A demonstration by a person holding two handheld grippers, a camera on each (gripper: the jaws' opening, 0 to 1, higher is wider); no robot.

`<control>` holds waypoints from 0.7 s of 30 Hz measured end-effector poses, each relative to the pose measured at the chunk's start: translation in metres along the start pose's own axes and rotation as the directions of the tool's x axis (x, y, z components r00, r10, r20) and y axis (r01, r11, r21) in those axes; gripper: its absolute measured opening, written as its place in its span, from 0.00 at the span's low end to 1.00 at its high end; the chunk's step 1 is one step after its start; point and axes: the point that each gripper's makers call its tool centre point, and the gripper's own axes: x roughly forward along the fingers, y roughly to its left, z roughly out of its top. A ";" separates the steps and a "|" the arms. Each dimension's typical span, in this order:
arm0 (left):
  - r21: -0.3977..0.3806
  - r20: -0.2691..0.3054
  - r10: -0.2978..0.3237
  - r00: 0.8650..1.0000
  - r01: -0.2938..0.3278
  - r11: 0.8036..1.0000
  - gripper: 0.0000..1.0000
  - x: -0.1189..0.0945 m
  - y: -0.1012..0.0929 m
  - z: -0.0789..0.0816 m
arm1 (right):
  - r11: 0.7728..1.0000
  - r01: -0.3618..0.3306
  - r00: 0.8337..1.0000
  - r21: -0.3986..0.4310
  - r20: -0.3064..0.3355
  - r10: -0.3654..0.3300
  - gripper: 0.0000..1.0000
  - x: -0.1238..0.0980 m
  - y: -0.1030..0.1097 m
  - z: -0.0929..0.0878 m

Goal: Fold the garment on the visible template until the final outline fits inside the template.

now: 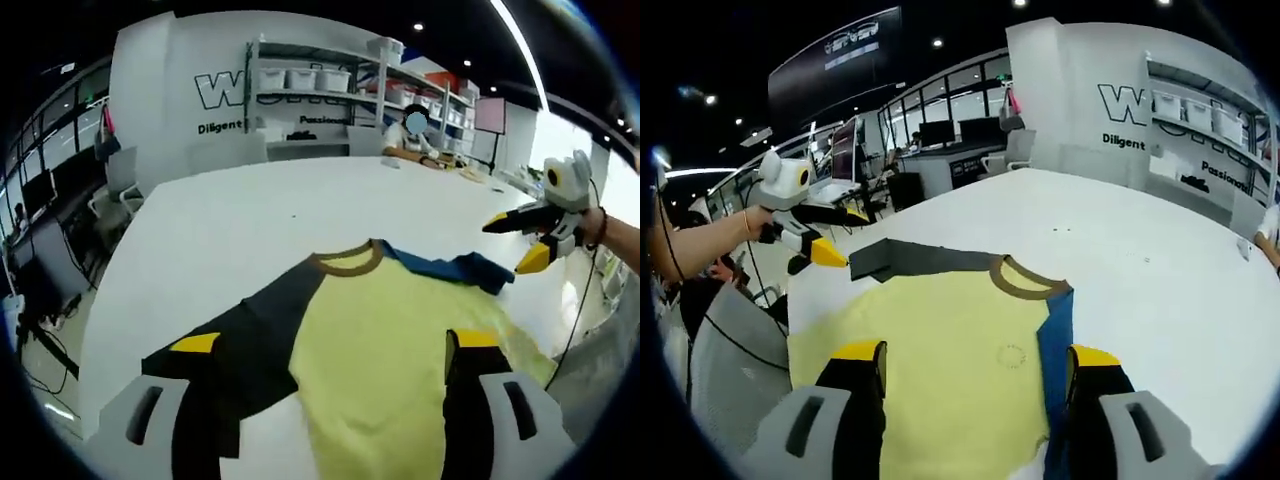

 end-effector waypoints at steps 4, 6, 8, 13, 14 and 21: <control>-0.013 -0.004 0.000 1.000 0.000 1.000 0.92 0.017 0.007 -0.001 | 0.999 0.000 1.000 0.043 0.002 0.000 0.70 0.016 -0.013 -0.001; -0.014 -0.015 0.015 1.000 -0.015 1.000 0.89 0.023 0.013 -0.002 | 0.999 0.012 1.000 0.042 -0.015 -0.012 0.68 0.024 -0.021 -0.004; -0.021 -0.018 0.019 1.000 -0.019 1.000 0.87 0.029 0.018 -0.003 | 0.999 0.023 0.999 0.045 -0.026 -0.022 0.65 0.030 -0.028 -0.006; 0.008 -0.039 0.022 0.999 -0.021 1.000 0.86 0.045 0.025 -0.006 | 0.998 0.032 0.998 0.057 -0.047 -0.029 0.60 0.050 -0.041 -0.014; 0.006 -0.045 0.027 0.999 -0.027 1.000 0.85 0.048 0.027 -0.007 | 0.998 0.035 0.998 0.060 -0.053 -0.032 0.60 0.053 -0.043 -0.016; 0.006 -0.083 0.042 0.996 -0.042 0.999 0.82 0.069 0.037 -0.019 | 0.996 0.079 0.993 0.038 -0.091 -0.075 0.52 0.071 -0.064 -0.028</control>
